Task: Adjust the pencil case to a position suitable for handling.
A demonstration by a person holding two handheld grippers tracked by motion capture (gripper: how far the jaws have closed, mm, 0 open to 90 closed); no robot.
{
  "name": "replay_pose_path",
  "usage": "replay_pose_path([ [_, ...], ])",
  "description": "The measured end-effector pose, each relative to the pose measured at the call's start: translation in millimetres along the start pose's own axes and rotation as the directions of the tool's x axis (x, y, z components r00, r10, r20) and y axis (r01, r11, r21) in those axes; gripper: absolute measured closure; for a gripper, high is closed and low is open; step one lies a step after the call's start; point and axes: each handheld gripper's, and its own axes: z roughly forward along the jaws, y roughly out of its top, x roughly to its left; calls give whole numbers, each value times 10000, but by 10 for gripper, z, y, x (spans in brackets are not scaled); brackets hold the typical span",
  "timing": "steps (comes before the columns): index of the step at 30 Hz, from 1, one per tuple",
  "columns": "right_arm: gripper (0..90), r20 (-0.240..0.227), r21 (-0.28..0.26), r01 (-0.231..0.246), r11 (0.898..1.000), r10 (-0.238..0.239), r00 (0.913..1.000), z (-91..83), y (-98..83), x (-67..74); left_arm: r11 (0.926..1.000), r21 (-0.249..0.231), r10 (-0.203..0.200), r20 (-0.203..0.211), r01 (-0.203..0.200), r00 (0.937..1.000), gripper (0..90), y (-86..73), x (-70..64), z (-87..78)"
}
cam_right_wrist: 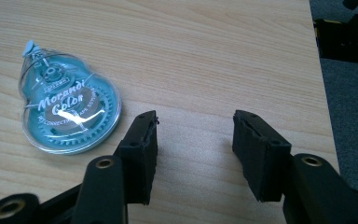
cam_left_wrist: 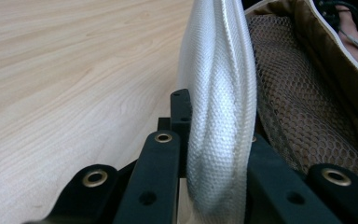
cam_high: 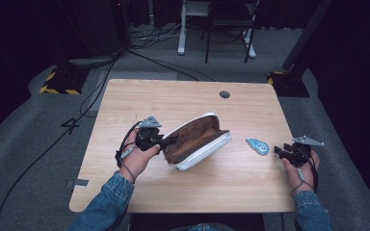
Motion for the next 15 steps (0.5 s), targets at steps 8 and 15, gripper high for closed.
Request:
replay_pose_path([
  [8,507,-12,8,-50,10000,50,10000,10,9,5,9986,455,262,393,-279,9989,852,-129,-134,-32],
  [15,507,-33,-12,7,10000,-7,10000,11,8,5,9972,552,451,884,-501,9951,851,-176,-220,-26],
])
